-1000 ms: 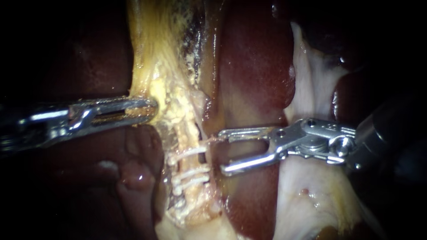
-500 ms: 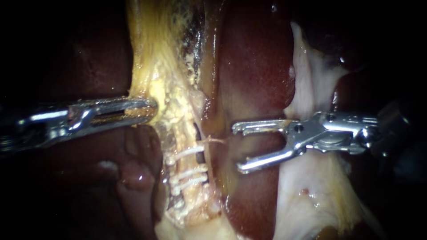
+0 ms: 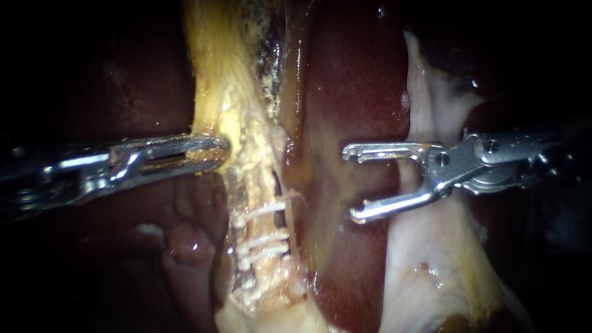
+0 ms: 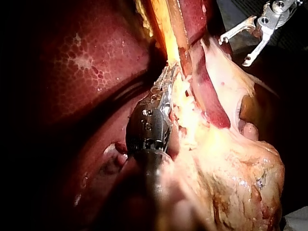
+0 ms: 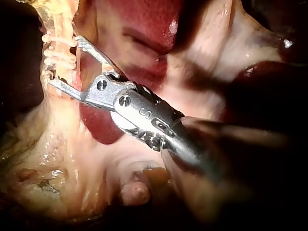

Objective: Going back third clip left tube

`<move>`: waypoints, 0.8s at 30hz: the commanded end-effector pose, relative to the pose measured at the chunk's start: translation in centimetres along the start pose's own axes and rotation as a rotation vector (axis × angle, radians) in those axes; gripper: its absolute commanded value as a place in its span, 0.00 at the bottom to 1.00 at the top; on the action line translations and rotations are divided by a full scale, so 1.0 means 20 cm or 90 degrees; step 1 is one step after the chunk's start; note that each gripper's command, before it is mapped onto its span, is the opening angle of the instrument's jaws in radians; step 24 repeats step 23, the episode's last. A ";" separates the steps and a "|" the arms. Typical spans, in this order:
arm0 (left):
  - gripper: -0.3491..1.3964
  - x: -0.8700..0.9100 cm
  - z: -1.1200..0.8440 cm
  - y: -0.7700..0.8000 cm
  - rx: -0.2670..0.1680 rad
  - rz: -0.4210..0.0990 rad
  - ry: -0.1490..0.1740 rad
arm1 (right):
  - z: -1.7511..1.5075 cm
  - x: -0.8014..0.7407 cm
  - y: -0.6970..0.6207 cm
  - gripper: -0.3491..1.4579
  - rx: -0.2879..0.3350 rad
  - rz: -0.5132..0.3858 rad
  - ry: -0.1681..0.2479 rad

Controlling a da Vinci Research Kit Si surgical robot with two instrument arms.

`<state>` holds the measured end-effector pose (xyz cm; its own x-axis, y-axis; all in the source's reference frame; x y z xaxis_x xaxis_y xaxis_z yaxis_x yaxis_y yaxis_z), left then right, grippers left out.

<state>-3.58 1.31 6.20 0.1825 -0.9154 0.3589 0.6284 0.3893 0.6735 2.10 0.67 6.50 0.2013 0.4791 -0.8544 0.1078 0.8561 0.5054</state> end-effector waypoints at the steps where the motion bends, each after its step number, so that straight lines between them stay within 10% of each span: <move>1: 0.00 0.000 0.002 0.001 -0.001 0.002 0.003 | 0.000 0.000 0.000 0.52 0.001 -0.004 -0.001; 10: 0.00 0.003 0.024 0.004 -0.004 0.003 0.023 | 0.001 0.000 0.000 0.52 0.000 -0.004 -0.001; 24: 0.00 0.004 0.023 0.003 -0.004 0.003 0.025 | 0.001 0.000 -0.001 0.52 0.000 -0.004 -0.001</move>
